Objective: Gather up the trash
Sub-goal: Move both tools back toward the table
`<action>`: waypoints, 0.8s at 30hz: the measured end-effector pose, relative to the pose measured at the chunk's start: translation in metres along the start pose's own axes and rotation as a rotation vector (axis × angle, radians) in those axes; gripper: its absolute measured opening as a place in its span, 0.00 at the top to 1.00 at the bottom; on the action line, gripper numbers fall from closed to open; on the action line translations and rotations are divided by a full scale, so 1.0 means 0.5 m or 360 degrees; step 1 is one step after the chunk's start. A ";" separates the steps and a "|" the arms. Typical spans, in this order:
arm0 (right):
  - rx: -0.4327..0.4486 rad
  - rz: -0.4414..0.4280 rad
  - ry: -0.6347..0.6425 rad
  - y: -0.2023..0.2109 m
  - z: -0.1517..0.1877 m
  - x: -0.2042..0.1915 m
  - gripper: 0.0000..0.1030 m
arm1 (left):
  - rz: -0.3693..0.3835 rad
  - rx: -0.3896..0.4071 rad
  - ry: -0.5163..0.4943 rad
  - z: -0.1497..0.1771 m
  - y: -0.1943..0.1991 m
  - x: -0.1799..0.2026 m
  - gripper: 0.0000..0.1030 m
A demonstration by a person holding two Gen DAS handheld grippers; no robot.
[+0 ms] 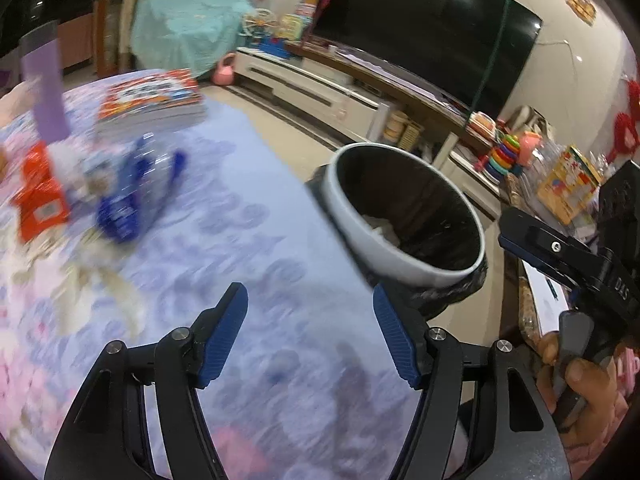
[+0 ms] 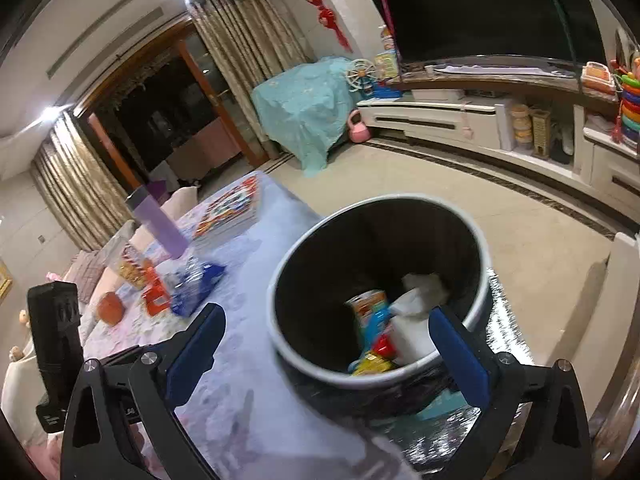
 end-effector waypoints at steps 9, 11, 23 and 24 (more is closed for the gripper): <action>-0.0061 -0.0118 0.0035 -0.014 0.080 -0.101 0.01 | -0.0114 0.0024 0.0224 0.085 0.070 -0.134 0.33; -0.0066 -0.0119 0.0070 -0.018 0.093 -0.121 0.01 | -0.0135 0.0028 0.0279 0.103 0.084 -0.163 0.33; -0.0221 -0.0193 0.0159 -0.079 0.203 -0.230 0.01 | -0.0234 0.0044 0.0422 0.165 0.137 -0.278 0.32; -0.0235 -0.0202 0.0163 -0.085 0.210 -0.239 0.01 | -0.0248 0.0048 0.0435 0.170 0.142 -0.290 0.32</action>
Point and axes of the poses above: each gripper's, at about its wrist camera, not at the fingertips, and y roughly against the way its jaws point, x to its right, z to its underside, the point moved 10 cm from there along -y, roughly the way its jaws point, and after that the axes turned 7 degrees about -y, right-handed, at the moved point
